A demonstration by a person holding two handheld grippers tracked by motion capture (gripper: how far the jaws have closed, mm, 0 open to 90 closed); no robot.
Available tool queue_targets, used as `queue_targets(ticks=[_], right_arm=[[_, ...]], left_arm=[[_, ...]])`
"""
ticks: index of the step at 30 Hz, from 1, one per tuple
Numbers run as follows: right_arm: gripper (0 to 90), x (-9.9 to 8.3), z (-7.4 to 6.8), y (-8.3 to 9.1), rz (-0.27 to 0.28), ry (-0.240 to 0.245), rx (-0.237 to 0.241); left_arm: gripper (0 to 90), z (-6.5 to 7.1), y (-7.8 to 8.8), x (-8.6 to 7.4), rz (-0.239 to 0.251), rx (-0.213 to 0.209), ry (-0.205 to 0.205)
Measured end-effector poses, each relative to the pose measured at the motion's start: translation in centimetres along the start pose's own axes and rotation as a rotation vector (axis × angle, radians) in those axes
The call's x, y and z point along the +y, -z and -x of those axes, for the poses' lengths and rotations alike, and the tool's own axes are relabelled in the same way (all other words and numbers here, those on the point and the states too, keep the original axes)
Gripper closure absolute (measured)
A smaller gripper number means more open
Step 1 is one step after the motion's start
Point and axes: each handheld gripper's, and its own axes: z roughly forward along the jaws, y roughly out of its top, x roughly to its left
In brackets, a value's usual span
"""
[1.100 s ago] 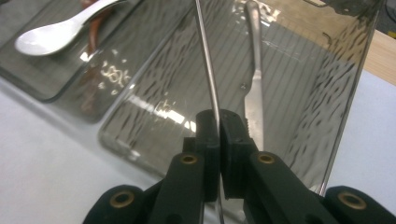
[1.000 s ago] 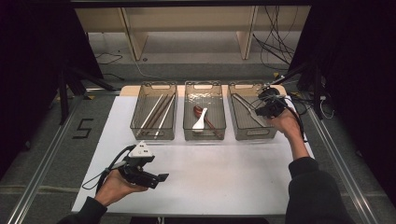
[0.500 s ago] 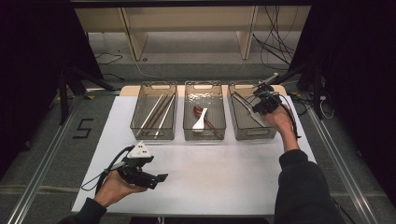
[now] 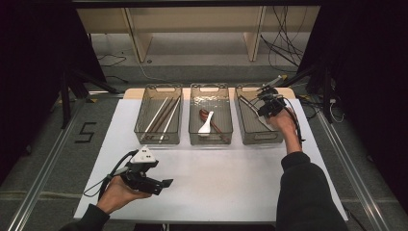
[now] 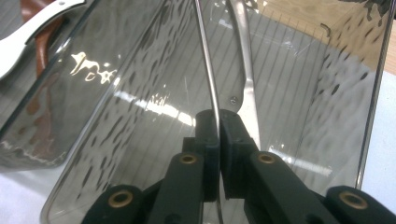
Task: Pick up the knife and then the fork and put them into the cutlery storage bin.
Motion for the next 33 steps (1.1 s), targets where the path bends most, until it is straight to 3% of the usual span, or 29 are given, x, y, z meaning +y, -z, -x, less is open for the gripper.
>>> queue_targets(ticks=[2,4,16,25,33], right_arm=[[85.7,0.1,0.0,-0.3,0.0,-0.003,-0.006],[74.1,0.3,0.0,-0.5,0.017,-0.021,-0.001],[59.0,-0.1,-0.5,1.7,0.056,0.008,0.032],[40.0,-1.7,-2.0,4.3,0.12,-0.015,0.143],[32.8,-4.3,-4.7,6.1,0.173,0.007,0.229]], left_arm=[[15.3,0.0,0.0,0.0,-0.001,-0.002,0.003],[15.2,0.0,0.0,0.0,-0.001,-0.001,0.002],[15.2,0.0,0.0,0.0,-0.003,-0.002,0.002],[15.2,-0.1,0.1,0.0,0.014,0.002,0.012],[15.2,-0.2,0.2,0.0,0.017,-0.003,0.016]])
